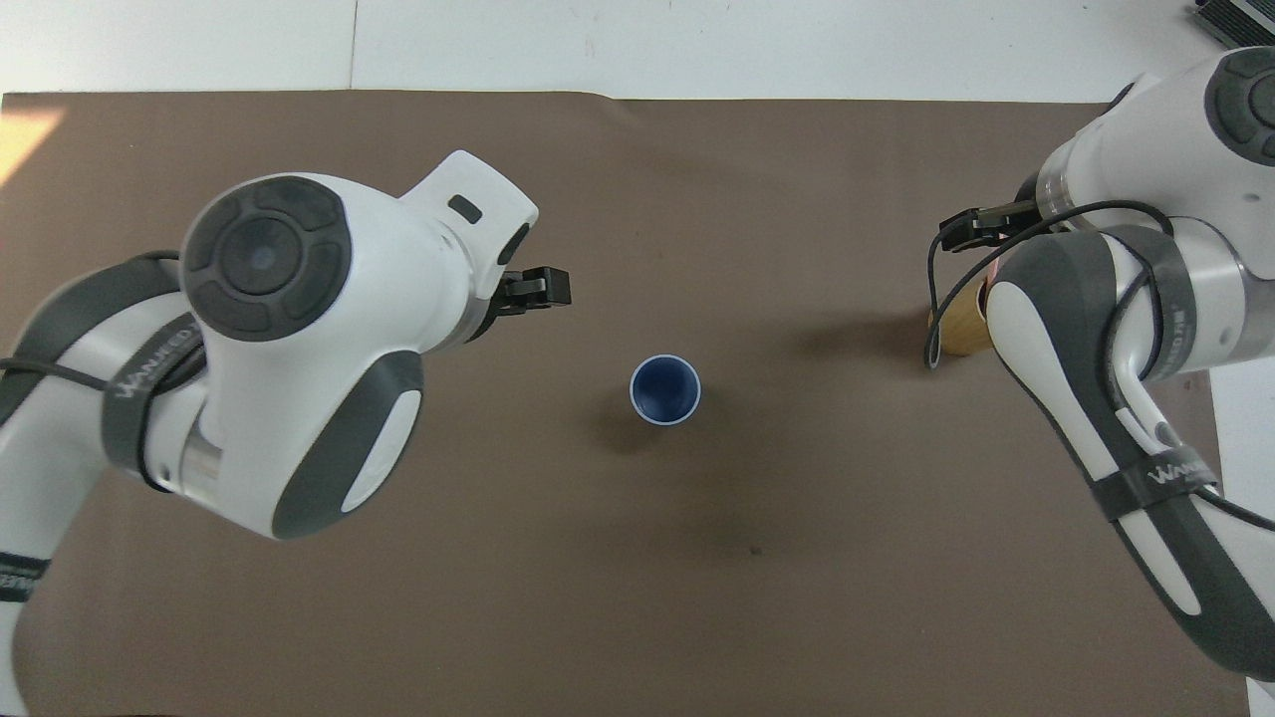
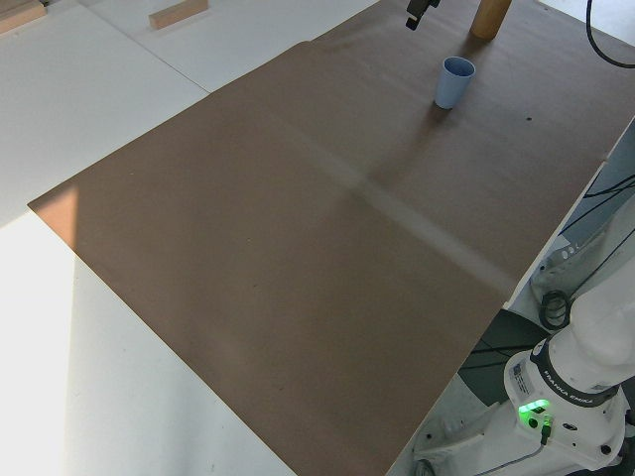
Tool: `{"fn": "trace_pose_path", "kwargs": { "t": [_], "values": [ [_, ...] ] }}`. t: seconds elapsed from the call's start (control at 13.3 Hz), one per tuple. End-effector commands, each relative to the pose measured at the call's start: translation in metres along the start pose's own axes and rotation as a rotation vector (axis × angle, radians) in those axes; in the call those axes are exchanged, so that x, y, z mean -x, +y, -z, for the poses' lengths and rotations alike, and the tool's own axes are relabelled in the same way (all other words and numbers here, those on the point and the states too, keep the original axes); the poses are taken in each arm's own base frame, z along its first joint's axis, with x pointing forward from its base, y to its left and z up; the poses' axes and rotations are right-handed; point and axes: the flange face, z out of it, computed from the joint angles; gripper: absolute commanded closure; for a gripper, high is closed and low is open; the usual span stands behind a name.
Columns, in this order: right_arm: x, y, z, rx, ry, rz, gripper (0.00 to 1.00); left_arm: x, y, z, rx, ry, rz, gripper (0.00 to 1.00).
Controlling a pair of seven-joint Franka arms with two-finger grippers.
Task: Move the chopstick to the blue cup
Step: 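Release the blue cup and draw the left gripper back to rest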
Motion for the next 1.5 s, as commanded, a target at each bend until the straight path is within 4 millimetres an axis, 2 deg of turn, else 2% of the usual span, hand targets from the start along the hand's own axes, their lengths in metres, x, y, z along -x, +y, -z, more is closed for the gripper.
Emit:
{"fn": "trace_pose_path", "kwargs": {
  "t": [0.0, 0.38, 0.53, 0.67, 0.9, 0.97, 1.05, 1.12, 1.43],
  "values": [
    [0.002, 0.0, -0.002, 0.019, 0.014, 0.027, 0.07, -0.005, -0.051, 0.023, -0.034, -0.033, -0.045, 0.0],
    [0.001, 0.0, -0.002, 0.018, 0.022, 0.026, 0.63, -0.016, -0.155, 0.056, -0.064, -0.118, -0.168, 0.0],
    [0.0, 0.0, -0.001, 0.018, 0.028, 0.024, 0.72, -0.014, -0.197, 0.068, -0.067, -0.162, -0.223, 0.0],
    [-0.002, 0.0, 0.0, 0.021, 0.045, 0.027, 0.74, -0.014, -0.227, 0.079, -0.068, -0.185, -0.24, 0.0],
    [-0.003, 0.001, -0.001, 0.029, 0.061, 0.029, 0.78, -0.014, -0.235, 0.122, -0.071, -0.21, -0.224, 0.0],
    [-0.003, 0.003, -0.001, 0.029, 0.062, 0.025, 0.83, -0.014, -0.232, 0.132, -0.063, -0.203, -0.224, 0.0],
    [-0.004, 0.006, 0.0, 0.03, 0.064, 0.02, 0.97, -0.013, -0.229, 0.134, -0.058, -0.2, -0.228, 0.0],
    [-0.004, 0.008, 0.001, 0.031, 0.067, 0.018, 1.0, -0.012, -0.228, 0.135, -0.056, -0.203, -0.232, 0.0],
    [0.001, 0.018, 0.035, 0.03, 0.111, -0.012, 1.0, -0.007, -0.243, 0.145, -0.047, -0.175, -0.282, 0.0]
  ]
}}
